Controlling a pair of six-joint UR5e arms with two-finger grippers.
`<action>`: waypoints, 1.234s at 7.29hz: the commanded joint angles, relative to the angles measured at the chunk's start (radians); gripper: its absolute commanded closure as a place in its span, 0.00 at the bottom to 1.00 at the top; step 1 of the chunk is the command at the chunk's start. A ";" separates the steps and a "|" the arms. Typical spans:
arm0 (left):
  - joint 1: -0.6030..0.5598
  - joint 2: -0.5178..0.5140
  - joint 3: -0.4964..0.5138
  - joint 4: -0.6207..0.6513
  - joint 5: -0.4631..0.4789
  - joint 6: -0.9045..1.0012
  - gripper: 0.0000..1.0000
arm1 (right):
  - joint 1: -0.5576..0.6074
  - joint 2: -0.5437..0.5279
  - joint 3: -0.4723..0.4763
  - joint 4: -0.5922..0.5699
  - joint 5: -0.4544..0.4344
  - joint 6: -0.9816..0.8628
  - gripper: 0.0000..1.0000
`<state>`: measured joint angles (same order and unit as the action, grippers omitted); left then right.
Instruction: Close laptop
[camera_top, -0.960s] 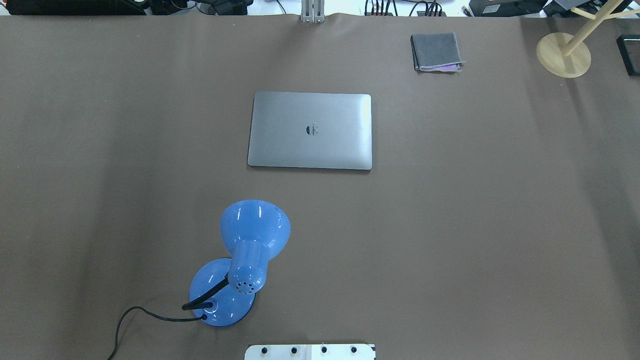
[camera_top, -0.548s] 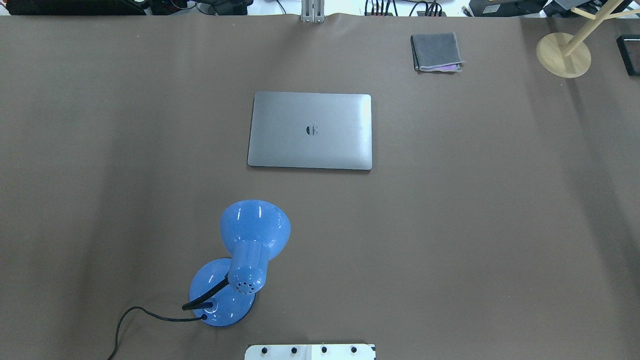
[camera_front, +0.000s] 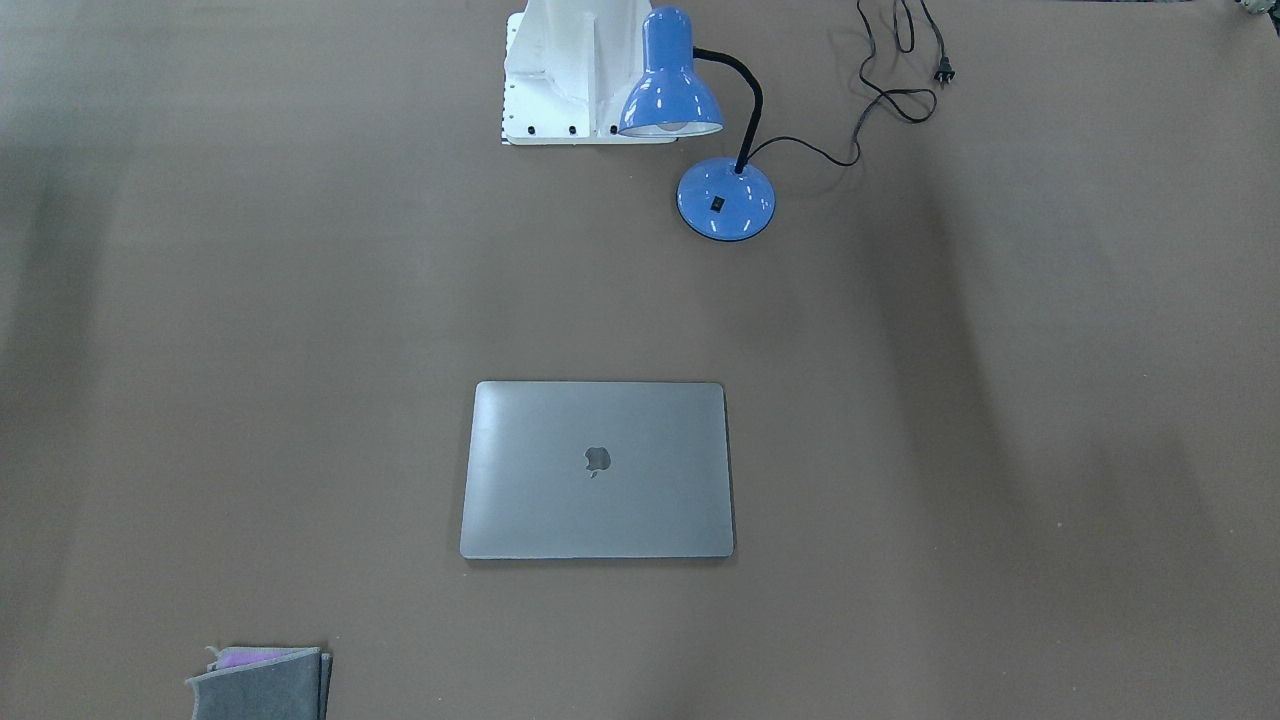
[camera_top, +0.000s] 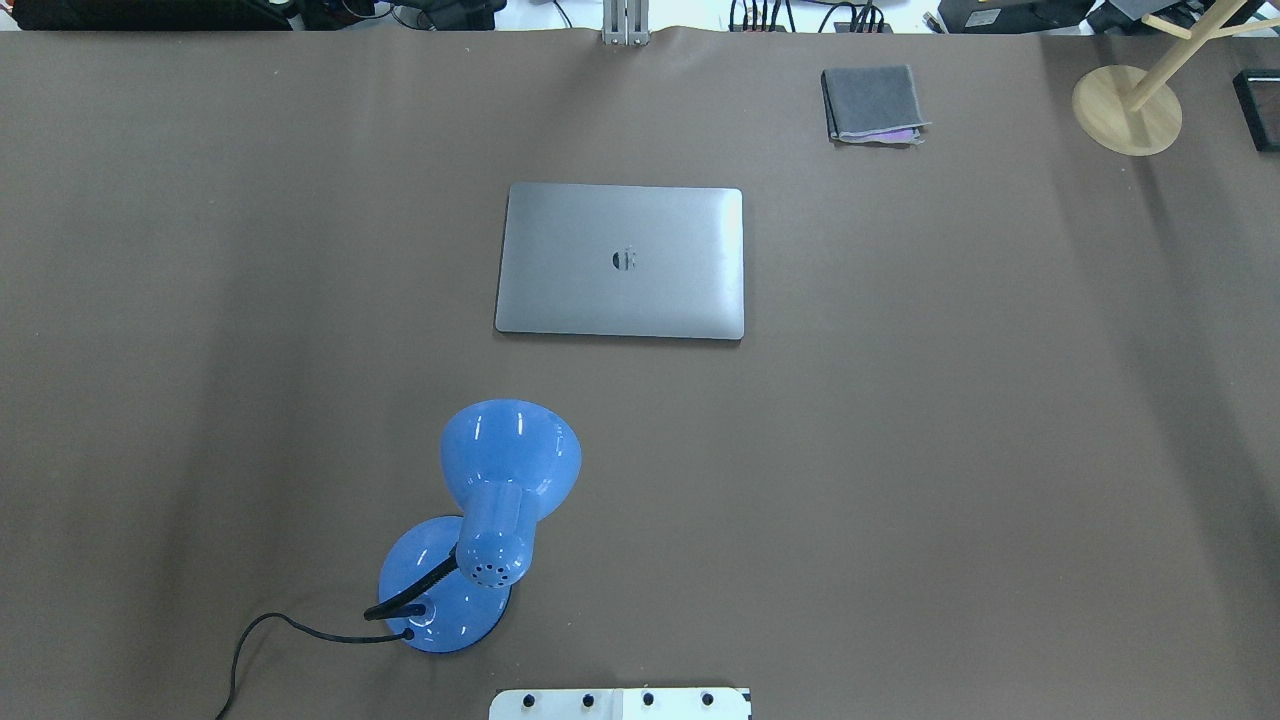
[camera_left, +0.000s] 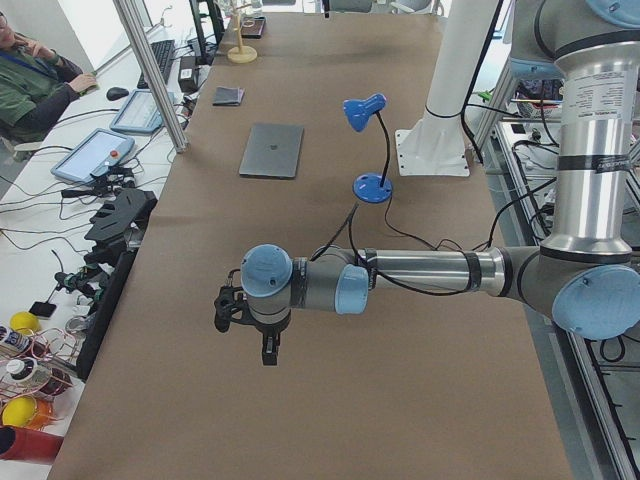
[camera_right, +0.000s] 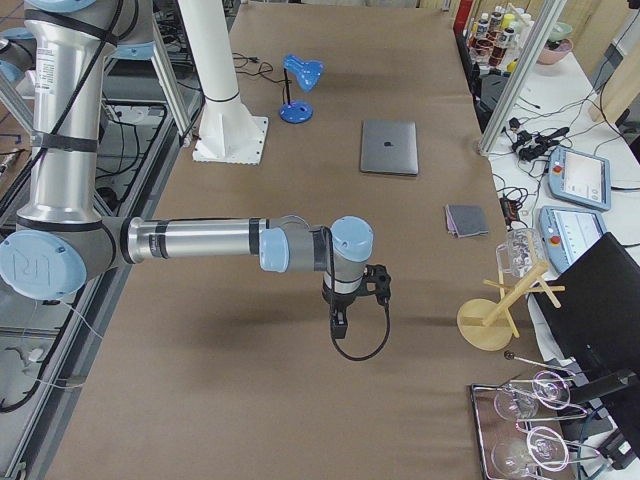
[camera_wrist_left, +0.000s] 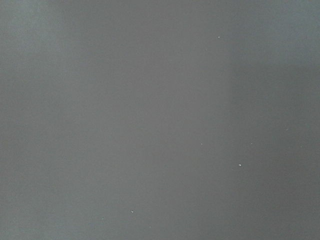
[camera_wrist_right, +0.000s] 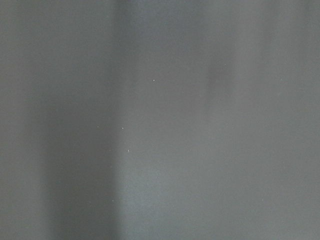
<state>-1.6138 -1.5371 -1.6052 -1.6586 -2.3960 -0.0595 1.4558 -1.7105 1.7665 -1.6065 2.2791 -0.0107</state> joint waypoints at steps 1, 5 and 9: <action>0.002 0.000 -0.005 -0.001 0.000 0.000 0.01 | -0.002 0.000 0.001 0.002 0.000 -0.003 0.00; 0.011 -0.001 -0.024 0.002 0.001 0.000 0.01 | -0.002 0.000 -0.001 0.002 0.000 -0.003 0.00; 0.022 0.000 -0.039 0.002 0.001 0.000 0.01 | -0.005 0.002 0.001 0.004 0.002 -0.003 0.00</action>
<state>-1.5956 -1.5379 -1.6420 -1.6567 -2.3945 -0.0598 1.4524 -1.7100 1.7664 -1.6032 2.2805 -0.0138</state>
